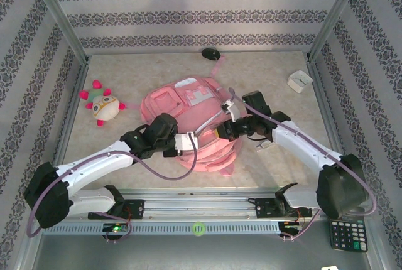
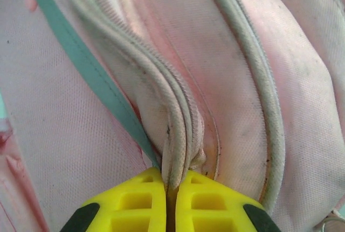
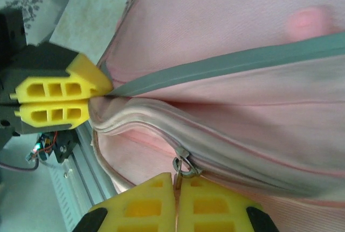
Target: Pack books, pencil case, and school supplies into a backpack
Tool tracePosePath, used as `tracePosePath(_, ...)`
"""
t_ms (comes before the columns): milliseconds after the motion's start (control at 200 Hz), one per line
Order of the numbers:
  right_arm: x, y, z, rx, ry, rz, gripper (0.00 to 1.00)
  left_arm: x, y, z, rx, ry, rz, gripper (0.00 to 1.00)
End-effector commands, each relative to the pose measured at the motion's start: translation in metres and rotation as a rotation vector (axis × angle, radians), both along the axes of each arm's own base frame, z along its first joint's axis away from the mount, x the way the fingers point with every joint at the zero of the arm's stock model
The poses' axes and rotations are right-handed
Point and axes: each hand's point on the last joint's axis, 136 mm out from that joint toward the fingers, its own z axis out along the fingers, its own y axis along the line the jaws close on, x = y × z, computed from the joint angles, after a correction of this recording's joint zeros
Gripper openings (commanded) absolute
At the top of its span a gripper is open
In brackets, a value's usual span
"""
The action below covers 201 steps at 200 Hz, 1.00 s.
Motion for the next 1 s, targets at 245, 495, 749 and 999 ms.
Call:
tracePosePath(245, -0.055, 0.074, 0.025, 0.149, 0.031, 0.102, 0.0, 0.03, -0.044, 0.075, -0.345, 0.04, 0.179, 0.0)
tracePosePath(495, -0.035, 0.045, 0.013, 0.146, 0.068, -0.031, 0.0, 0.024, -0.071, 0.081, -0.473, 0.094, 0.195, 0.2)
tracePosePath(749, -0.022, 0.011, 0.001, 0.096, 0.076, -0.073, 0.0, 0.019, -0.016, 0.065, -0.303, -0.043, 0.139, 0.69)
tracePosePath(999, -0.02, 0.01, 0.009, 0.102, 0.063, -0.034, 0.0, 0.025, -0.001, 0.03, -0.153, -0.169, -0.054, 0.86)
